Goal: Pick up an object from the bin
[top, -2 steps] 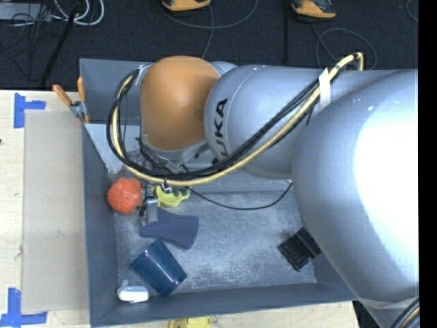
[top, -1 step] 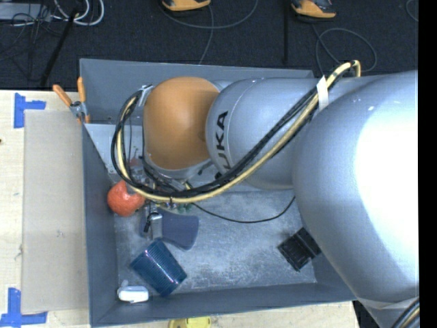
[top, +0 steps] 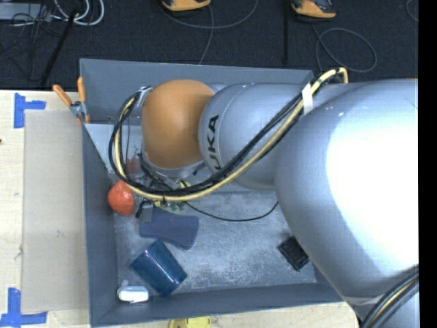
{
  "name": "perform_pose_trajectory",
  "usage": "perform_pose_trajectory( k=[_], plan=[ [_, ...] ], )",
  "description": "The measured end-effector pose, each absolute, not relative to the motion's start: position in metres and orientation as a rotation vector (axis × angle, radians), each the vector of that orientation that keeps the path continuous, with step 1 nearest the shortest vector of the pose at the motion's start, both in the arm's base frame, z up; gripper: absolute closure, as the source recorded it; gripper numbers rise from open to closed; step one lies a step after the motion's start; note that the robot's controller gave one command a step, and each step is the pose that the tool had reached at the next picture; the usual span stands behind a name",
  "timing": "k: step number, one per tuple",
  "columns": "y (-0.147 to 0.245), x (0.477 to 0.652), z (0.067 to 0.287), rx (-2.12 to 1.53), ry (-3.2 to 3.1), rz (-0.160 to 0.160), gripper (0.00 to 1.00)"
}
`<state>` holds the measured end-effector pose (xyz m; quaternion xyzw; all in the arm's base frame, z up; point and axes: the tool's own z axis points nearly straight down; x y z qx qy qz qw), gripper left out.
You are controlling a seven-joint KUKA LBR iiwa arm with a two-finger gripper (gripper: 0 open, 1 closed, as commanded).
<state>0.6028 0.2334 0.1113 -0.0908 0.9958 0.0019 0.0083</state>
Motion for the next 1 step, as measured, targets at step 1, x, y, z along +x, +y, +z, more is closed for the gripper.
perform_pose_trajectory(
  k=[1],
  plan=[
    [0.2334,0.6028,0.1113,-0.284,3.112,0.006,1.00]
  ],
)
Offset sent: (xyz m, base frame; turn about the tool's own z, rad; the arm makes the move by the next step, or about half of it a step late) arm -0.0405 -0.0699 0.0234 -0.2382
